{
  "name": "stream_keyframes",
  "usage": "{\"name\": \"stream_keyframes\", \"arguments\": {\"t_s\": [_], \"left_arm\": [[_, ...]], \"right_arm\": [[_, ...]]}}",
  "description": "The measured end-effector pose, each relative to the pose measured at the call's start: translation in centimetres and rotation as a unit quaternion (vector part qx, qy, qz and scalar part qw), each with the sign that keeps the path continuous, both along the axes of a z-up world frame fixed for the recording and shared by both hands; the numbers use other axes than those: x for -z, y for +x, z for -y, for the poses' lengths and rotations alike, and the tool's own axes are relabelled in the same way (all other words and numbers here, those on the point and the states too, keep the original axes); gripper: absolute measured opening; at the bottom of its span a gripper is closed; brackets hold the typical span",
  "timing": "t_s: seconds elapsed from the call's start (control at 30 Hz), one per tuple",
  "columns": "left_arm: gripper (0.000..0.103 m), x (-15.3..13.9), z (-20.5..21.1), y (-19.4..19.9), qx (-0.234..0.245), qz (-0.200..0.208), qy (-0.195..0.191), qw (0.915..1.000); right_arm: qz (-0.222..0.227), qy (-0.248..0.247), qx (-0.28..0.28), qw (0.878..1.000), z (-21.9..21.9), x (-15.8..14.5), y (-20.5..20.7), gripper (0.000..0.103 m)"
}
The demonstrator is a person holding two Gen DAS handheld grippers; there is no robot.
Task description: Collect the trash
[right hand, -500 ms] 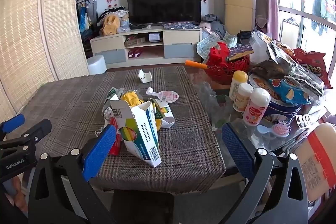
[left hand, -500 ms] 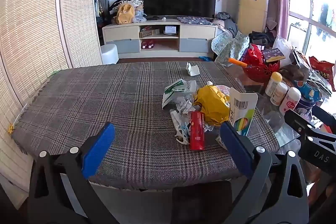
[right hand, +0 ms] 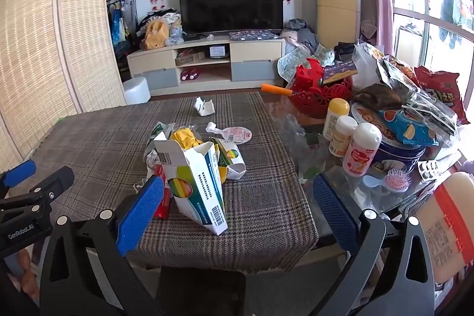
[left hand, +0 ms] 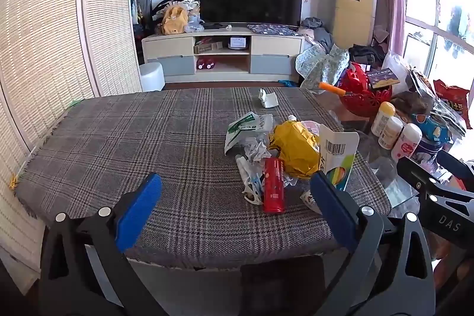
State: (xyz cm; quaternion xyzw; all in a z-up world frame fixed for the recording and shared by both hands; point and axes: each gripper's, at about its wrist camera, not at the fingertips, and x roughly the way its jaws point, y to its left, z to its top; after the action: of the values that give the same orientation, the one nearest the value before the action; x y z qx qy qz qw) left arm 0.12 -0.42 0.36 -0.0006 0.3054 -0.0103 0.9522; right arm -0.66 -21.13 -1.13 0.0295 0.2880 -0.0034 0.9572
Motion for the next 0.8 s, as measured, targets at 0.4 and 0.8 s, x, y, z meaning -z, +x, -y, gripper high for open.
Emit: {"name": "stream_keyframes", "arguments": {"t_s": [0.4, 0.8], "left_arm": [[0.095, 0.36, 0.09, -0.05, -0.001, 0.000, 0.001, 1.0000], [0.095, 0.45, 0.13, -0.03, -0.001, 0.000, 0.001, 1.0000]], "right_arm": [[-0.001, 0.003, 0.001, 1.000, 0.25, 0.02, 0.05, 0.101], [-0.002, 0.004, 0.001, 1.000, 0.34, 0.04, 0.06, 0.101]]}}
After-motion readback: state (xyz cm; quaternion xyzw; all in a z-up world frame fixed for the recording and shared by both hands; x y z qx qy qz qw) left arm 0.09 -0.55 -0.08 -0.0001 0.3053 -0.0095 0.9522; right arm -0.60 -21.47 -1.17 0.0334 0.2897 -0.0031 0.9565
